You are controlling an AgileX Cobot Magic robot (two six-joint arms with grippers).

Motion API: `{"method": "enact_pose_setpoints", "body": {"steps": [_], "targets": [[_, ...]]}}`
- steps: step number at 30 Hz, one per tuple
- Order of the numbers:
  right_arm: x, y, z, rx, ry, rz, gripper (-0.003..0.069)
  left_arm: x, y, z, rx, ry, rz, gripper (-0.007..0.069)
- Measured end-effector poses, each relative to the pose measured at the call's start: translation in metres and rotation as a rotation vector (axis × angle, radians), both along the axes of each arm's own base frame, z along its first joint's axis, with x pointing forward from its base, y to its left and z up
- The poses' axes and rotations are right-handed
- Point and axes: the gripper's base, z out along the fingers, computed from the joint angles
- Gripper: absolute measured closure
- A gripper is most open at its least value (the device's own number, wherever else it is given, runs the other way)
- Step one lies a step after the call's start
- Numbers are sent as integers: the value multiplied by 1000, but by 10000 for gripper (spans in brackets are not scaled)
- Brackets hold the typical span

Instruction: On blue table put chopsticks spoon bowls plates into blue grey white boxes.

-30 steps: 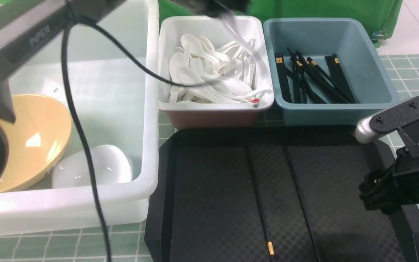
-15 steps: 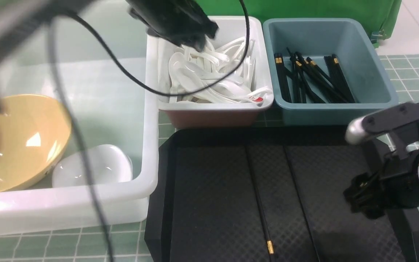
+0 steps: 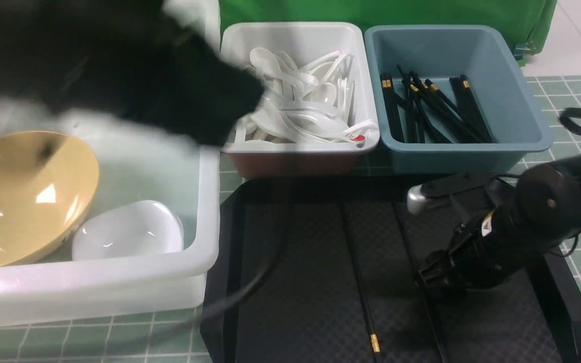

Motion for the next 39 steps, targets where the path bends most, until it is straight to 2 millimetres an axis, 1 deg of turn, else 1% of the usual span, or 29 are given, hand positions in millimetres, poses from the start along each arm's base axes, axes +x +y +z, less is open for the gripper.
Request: {"method": "enact_pose_setpoints", "body": {"steps": [1, 2, 3, 5, 7, 10, 11, 12, 13, 15, 17, 19, 20, 21, 23, 27, 28, 29, 31, 33, 34, 35, 36, 38, 39], "targets": [[1, 2, -1, -3, 13, -1, 239, -10, 9, -8, -7, -20, 27, 622], [1, 4, 1, -3, 16, 1, 239, -23, 23, -21, -16, -43, 72, 622], [1, 6, 1, -5, 23, 1, 239, -28, 30, -28, -12, -59, 99, 622], [0, 12, 4, -5, 31, 2, 239, -48, 52, -55, 0, -72, 178, 622], [-1, 19, 8, -5, 29, 18, 239, -62, 68, -77, 46, -94, 238, 622], [-4, 31, 12, 3, 20, 46, 242, -85, 89, -115, 92, -118, 308, 622], [-4, 32, 12, 3, 19, 49, 242, -87, 91, -117, 92, -122, 311, 622], [-6, 36, 13, 3, 16, 62, 242, -92, 95, -125, 90, -124, 326, 622], [-9, 42, 13, -1, 12, 83, 244, -103, 103, -138, 74, -147, 351, 622], [-11, 46, 10, -27, 16, 95, 247, -111, 107, -140, 26, -189, 365, 622], [-12, 46, 7, -57, 25, 102, 253, -117, 110, -138, -14, -233, 372, 622], [-12, 41, -1, -142, 57, 113, 279, -122, 114, -135, -48, -287, 380, 622], [-11, 40, -1, -154, 55, 113, 306, -123, 114, -135, -49, -290, 383, 622], [-11, 40, -2, -157, 56, 114, 311, -123, 115, -135, -47, -289, 383, 622], [-10, 41, -1, -166, 47, 125, 382, -121, 113, -136, -33, -270, 383, 622], [-10, 43, -2, -166, 37, 158, 533, -108, 107, -145, 14, -229, 374, 622], [-10, 43, -2, -167, 37, 161, 548, -107, 106, -146, 18, -224, 374, 622], [-10, 43, -1, -169, 32, 177, 582, -103, 104, -151, 38, -217, 369, 622], [-12, 41, 4, -183, 29, 197, 592, -97, 102, -157, 67, -218, 363, 622], [-18, 37, 18, -183, 11, 205, 592, -96, 101, -158, 78, -224, 362, 622], [-21, 34, 29, -172, -12, 203, 592, -95, 101, -158, 82, -230, 361, 622], [-22, 34, 32, -167, -20, 202, 592, -95, 101, -158, 83, -231, 361, 622], [-29, 29, 60, -132, -99, 210, 592, -95, 102, -158, 86, -237, 362, 622], [-36, 23, 87, -93, -203, 220, 592, -95, 102, -158, 92, -248, 362, 622], [-40, 19, 107, -61, -307, 223, 592, -94, 102, -157, 97, -257, 362, 622]]}}
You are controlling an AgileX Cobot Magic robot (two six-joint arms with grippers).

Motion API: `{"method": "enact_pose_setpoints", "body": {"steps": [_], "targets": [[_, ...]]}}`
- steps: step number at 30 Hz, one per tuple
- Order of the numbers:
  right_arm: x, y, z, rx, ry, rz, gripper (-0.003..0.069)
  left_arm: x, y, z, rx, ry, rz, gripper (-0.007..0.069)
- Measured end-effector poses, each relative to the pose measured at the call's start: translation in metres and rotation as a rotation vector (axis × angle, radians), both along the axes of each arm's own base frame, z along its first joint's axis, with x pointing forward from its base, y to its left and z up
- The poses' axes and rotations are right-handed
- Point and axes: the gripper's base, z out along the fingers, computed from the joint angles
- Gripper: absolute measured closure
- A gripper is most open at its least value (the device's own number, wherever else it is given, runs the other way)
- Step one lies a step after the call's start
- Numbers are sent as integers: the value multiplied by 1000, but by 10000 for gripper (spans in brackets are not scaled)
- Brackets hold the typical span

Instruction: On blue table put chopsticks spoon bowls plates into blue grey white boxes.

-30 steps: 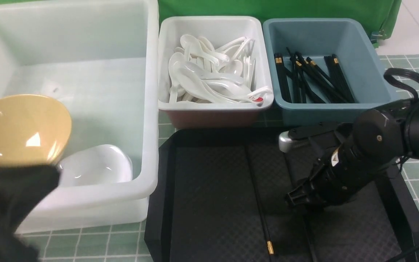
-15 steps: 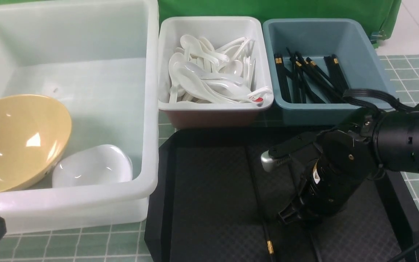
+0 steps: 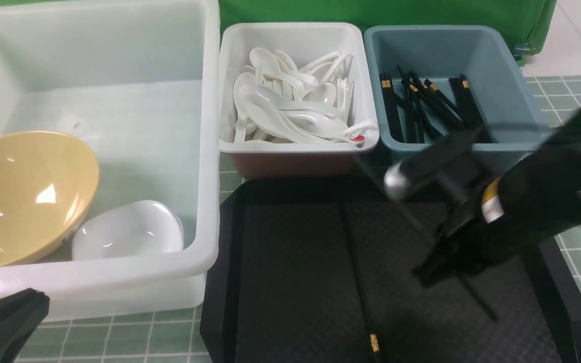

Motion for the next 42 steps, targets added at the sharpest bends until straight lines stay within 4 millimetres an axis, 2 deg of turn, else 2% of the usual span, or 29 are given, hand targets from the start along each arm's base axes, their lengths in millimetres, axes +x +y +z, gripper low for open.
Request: {"method": "enact_pose_setpoints", "body": {"steps": [1, 2, 3, 5, 8, 9, 11, 14, 15, 16, 17, 18, 20, 22, 24, 25, 26, 27, 29, 32, 36, 37, 38, 40, 41, 42], "targets": [[0, -1, 3, 2, -23, 4, 592, 0, 0, 0, 1, -2, 0, 622], [-1, -5, 19, 40, -126, 12, 592, 0, 0, 1, 6, -12, 0, 622], [6, -14, 42, 95, -320, 6, 592, 1, 0, 2, 15, -27, 0, 622], [22, -23, 63, 188, -551, -11, 592, 1, 0, 3, 18, -42, -2, 622], [56, -37, 71, 371, -738, -56, 592, 1, 0, 3, 22, -48, -3, 621], [65, -40, 69, 407, -750, -74, 590, 2, 0, 2, 22, -47, -3, 621], [100, -53, 55, 503, -725, -181, 575, 2, 0, 1, 25, -44, -4, 621], [141, -69, 23, 525, -611, -345, 510, 2, 0, 0, 27, -44, -4, 621], [143, -69, 21, 526, -602, -357, 497, 2, 0, 0, 27, -44, -4, 621], [154, -73, 7, 501, -551, -404, 444, 2, 0, 0, 27, -44, -4, 621], [156, -73, 4, 493, -538, -417, 428, 2, 0, 0, 27, -44, -4, 621], [161, -74, -7, 457, -488, -450, 366, 2, 0, 0, 27, -44, -4, 621], [159, -71, -12, 416, -443, -471, 325, 2, 0, 0, 27, -45, -4, 621], [147, -59, -17, 324, -334, -520, 267, 2, 0, 0, 31, -46, -3, 621], [125, -41, -22, 206, -184, -532, 248, 2, 0, 0, 31, -47, -3, 621], [125, -40, -21, 207, -182, -525, 247, 2, 0, 0, 32, -47, -3, 621], [106, -20, -28, 121, -53, -446, 247, 2, 0, 0, 33, -48, -3, 621], [94, -9, -33, 82, 43, -386, 247, 2, 0, 0, 34, -49, -3, 621], [69, 21, -45, 52, 200, -241, 249, 2, 0, 0, 33, -50, -3, 621], [46, 56, -59, 64, 277, -125, 249, 2, 0, 0, 33, -50, -3, 621], [41, 81, -78, 80, 267, -76, 252, 2, 0, 0, 33, -50, -3, 621], [41, 82, -80, 80, 268, -76, 253, 2, 0, 0, 33, -50, -3, 621], [43, 86, -93, 67, 286, -77, 260, 2, 0, 0, 33, -50, -3, 621], [45, 88, -108, 33, 311, -78, 284, 2, 0, 0, 33, -50, -3, 621], [45, 88, -108, 35, 310, -79, 284, 2, 0, 0, 33, -50, -3, 621], [46, 89, -110, 30, 312, -77, 314, 2, 0, 0, 34, -49, -3, 621]]}}
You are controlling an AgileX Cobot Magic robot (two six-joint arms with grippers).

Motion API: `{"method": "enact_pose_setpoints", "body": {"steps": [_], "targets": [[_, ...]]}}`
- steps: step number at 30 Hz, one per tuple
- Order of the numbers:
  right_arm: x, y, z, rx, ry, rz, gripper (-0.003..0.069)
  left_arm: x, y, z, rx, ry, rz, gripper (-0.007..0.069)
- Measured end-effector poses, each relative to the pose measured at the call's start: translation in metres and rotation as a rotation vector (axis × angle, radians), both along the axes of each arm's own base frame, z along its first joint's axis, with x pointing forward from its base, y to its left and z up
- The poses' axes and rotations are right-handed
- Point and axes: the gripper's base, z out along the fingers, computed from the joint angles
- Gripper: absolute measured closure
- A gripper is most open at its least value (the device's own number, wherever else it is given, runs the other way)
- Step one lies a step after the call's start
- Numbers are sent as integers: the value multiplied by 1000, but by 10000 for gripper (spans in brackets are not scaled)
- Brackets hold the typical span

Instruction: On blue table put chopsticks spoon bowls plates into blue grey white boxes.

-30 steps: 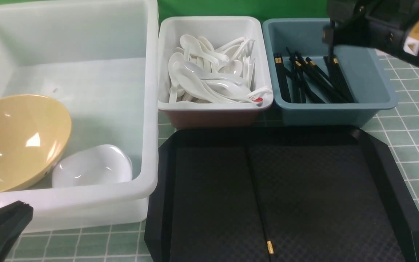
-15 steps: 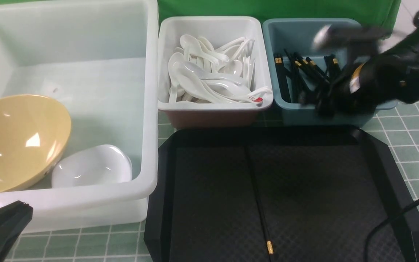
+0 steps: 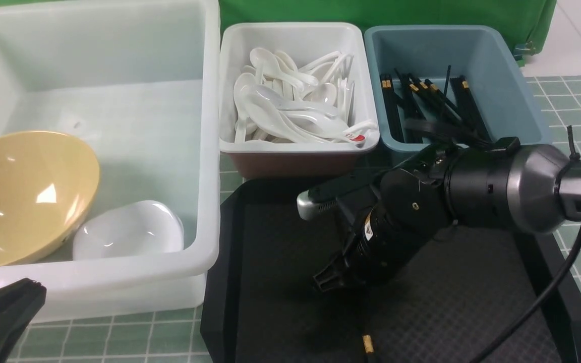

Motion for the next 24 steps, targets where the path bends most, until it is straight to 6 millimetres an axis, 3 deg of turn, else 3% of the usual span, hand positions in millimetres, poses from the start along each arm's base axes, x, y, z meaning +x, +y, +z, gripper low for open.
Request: {"method": "enact_pose_setpoints", "body": {"steps": [7, 10, 13, 18, 22, 24], "targets": [[-8, 4, 4, -44, -3, 115, 578, 0, 0, 0, 0, 0, 0, 620], [-20, 2, 16, -58, 27, 144, 592, 0, 0, 0, 0, 0, 0, 620], [-28, -8, 55, -33, -64, 167, 592, 0, 0, 0, 0, 0, 0, 620], [-29, -40, 152, 121, -500, 142, 592, 1, 0, 1, 10, -20, -2, 620], [6, -72, 188, 204, -870, 58, 592, 1, 0, 3, 16, -47, -6, 620], [37, -89, 187, 270, -1005, 6, 587, 1, 0, 4, 23, -51, -5, 620]]}}
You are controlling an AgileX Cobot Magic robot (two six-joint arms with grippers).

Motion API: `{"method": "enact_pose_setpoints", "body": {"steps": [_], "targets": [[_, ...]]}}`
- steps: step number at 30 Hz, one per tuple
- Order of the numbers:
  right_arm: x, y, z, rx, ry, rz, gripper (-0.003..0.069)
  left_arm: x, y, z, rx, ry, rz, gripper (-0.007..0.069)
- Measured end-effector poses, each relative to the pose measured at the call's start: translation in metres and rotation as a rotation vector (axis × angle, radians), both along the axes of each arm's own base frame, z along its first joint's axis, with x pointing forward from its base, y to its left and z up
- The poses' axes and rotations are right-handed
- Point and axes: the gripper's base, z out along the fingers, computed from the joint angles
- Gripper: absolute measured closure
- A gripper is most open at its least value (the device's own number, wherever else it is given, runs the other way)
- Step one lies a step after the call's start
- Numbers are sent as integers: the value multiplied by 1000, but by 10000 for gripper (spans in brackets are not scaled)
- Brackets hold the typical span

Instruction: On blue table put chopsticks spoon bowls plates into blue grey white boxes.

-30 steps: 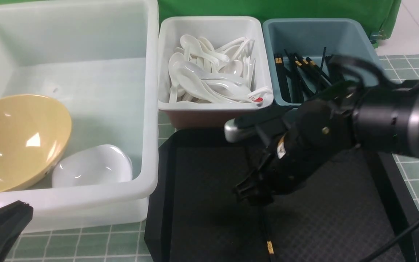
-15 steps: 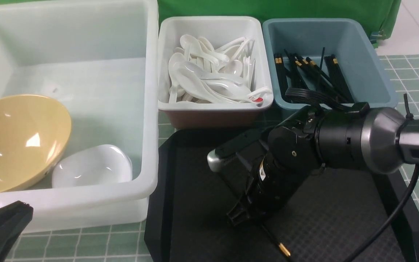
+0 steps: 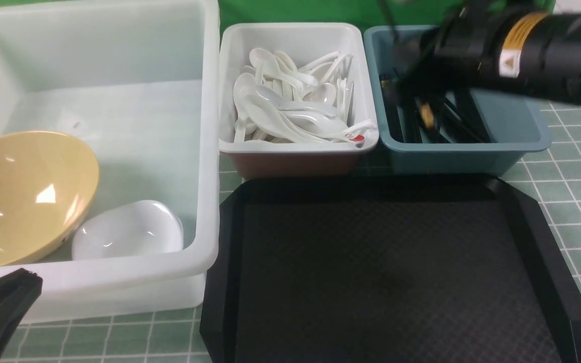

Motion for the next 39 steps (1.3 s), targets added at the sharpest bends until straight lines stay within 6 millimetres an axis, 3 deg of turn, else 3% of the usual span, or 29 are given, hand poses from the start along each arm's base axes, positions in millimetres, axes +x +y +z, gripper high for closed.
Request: {"method": "enact_pose_setpoints", "body": {"steps": [3, 6, 7, 9, 12, 15, 16, 17, 19, 22, 23, 24, 27, 31, 35, 39], "targets": [[41, -19, -23, 113, -30, -51, 538, 0, 0, 0, 5, -2, 1, 620], [73, -38, -56, 195, 70, -149, 438, 0, 0, 0, 6, -1, 2, 620], [77, -40, -60, 201, 88, -165, 430, 0, 0, 0, 6, 0, 2, 620], [85, -54, -80, 218, 196, -257, 345, 0, 0, 0, -4, 5, 0, 620], [79, -62, -82, 167, 280, -328, 310, 0, 0, 0, -10, 9, -1, 620], [55, -65, -62, -8, 352, -357, 352, 0, 0, -1, -10, 9, -1, 620], [33, -63, -43, -122, 374, -339, 424, 0, 0, -1, -10, 9, -1, 620], [27, -63, -38, -148, 377, -330, 433, 0, 0, -1, -10, 9, -1, 620], [-21, -54, -7, -254, 378, -244, 570, 0, 0, -1, -11, 9, -1, 620], [-75, -44, 14, -250, 327, -109, 620, 0, 0, -1, -11, 9, -1, 620], [-79, -43, 15, -246, 321, -100, 622, 0, 0, -1, -11, 9, -1, 620], [-104, -39, 19, -216, 267, -25, 623, 0, 0, -1, -11, 9, -1, 620], [-145, -40, 13, -149, 157, 83, 623, 0, 0, -1, -11, 10, -1, 620], [-183, -47, -9, -19, 109, 164, 623, 0, 0, -1, -11, 10, -1, 620], [-203, -54, -30, 64, 134, 186, 622, 0, 0, -1, -11, 10, -1, 620], [-213, -63, -44, 39, 184, 172, 621, 0, 0, -1, -11, 10, -1, 620]]}}
